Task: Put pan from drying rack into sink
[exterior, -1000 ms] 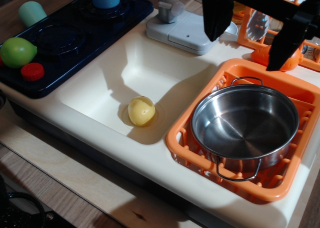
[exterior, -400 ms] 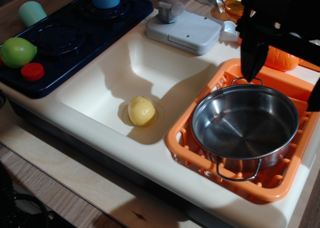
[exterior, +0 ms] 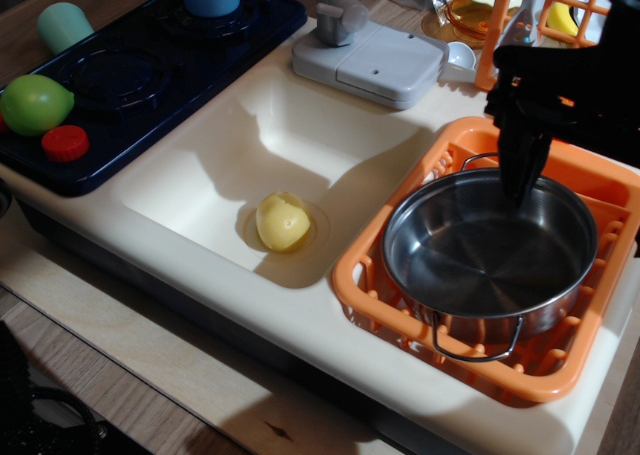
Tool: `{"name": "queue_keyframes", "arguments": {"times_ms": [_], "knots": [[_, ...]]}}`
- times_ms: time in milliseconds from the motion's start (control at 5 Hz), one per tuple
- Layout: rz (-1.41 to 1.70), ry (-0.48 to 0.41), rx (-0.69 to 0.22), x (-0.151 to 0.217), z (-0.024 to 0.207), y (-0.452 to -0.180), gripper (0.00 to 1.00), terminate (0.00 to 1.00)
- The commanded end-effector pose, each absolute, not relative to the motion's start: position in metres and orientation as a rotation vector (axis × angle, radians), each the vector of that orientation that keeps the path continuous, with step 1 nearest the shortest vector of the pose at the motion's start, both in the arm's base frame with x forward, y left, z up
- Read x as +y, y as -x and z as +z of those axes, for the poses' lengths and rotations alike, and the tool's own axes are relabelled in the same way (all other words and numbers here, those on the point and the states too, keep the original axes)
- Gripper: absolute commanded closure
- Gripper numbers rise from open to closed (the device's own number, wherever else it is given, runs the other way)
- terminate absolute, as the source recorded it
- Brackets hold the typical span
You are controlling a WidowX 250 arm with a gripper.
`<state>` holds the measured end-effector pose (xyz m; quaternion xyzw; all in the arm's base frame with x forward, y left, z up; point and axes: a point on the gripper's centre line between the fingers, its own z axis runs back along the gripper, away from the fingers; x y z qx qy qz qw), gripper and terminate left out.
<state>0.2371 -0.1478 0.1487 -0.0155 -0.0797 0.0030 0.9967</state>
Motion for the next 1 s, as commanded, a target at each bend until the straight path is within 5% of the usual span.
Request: {"name": "queue_keyframes", "arguments": {"times_ms": [0,200,400,800], "knots": [[0.026,0.082,-0.201,-0.145,0.146,-0.237,0.0,0.0],[0.046,0.113,-0.227,-0.144,0.136,-0.234,0.0,0.0],[0.037,0.101,-0.244,-0.146,0.126,-0.23,1.0,0.0],[0.032,0.154,-0.208,-0.144,0.137,-0.234,1.0,0.0]]}}
